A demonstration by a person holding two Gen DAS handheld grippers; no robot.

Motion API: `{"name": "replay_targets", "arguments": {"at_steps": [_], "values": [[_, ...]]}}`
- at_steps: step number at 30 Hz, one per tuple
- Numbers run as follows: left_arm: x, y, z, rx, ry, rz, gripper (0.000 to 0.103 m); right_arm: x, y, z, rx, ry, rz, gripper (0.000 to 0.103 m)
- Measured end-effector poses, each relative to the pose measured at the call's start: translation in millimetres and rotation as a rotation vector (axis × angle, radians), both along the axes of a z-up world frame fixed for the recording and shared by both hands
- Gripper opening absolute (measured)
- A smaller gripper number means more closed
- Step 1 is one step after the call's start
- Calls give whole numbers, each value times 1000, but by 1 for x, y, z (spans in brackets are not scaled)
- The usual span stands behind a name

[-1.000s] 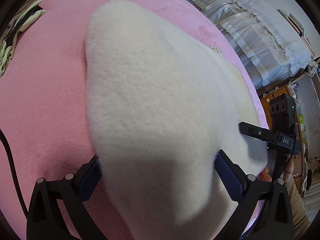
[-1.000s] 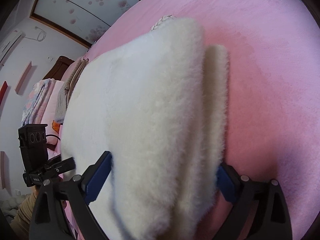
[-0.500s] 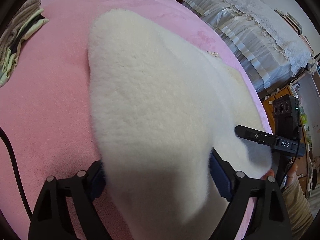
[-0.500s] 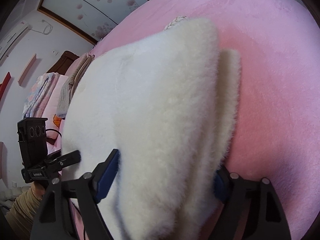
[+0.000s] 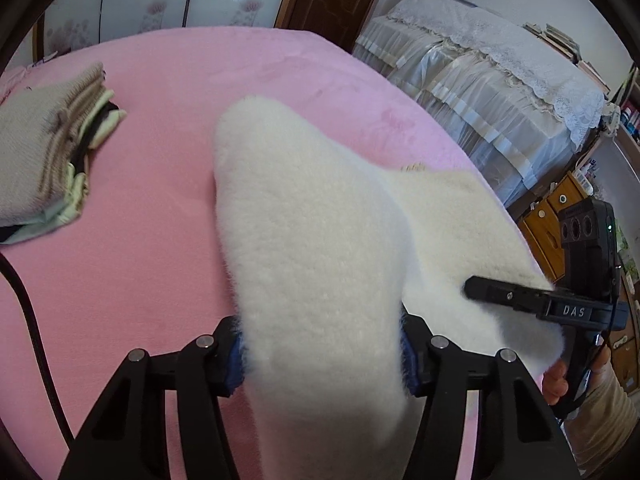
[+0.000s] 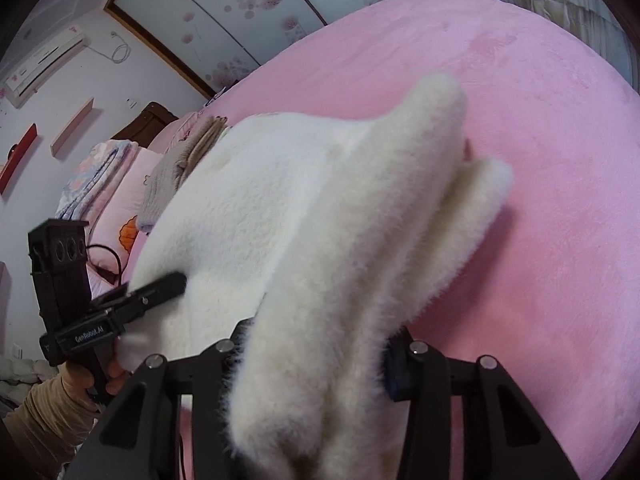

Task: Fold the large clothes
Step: 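Lift the white bundle with both tools and carry it onto the clothes stack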

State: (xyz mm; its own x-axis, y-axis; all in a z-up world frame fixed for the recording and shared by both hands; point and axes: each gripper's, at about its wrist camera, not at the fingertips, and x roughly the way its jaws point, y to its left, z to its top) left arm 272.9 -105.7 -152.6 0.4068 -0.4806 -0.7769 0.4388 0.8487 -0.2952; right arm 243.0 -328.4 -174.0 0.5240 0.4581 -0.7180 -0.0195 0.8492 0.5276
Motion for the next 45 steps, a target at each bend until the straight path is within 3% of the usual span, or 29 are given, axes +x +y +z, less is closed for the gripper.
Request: {"name": "replay_targets", "arguments": {"at_steps": [10, 17, 24, 29, 32, 36, 41, 43, 45], "values": [[-27, 100, 71, -6, -58, 60, 56, -12, 82, 39, 48, -53, 79, 43], [-23, 188, 127, -14, -131, 153, 56, 27, 159, 93, 52, -142, 154, 43], [34, 273, 191, -3, -227, 212, 56, 105, 239, 155, 31, -240, 219, 43], [102, 320, 211, 33, -286, 235, 56, 177, 285, 178, 4, -300, 243, 42], [149, 341, 206, 53, -305, 255, 57, 226, 309, 175, -13, -320, 246, 42], [214, 376, 177, 49, -298, 296, 57, 286, 334, 152, -6, -333, 233, 43], [276, 392, 104, 88, -233, 362, 58, 348, 357, 85, -6, -275, 208, 43], [288, 397, 71, 114, -204, 391, 63, 361, 362, 52, -25, -220, 203, 43], [291, 402, 50, 115, -225, 410, 69, 359, 360, 29, -32, -221, 186, 45]]}}
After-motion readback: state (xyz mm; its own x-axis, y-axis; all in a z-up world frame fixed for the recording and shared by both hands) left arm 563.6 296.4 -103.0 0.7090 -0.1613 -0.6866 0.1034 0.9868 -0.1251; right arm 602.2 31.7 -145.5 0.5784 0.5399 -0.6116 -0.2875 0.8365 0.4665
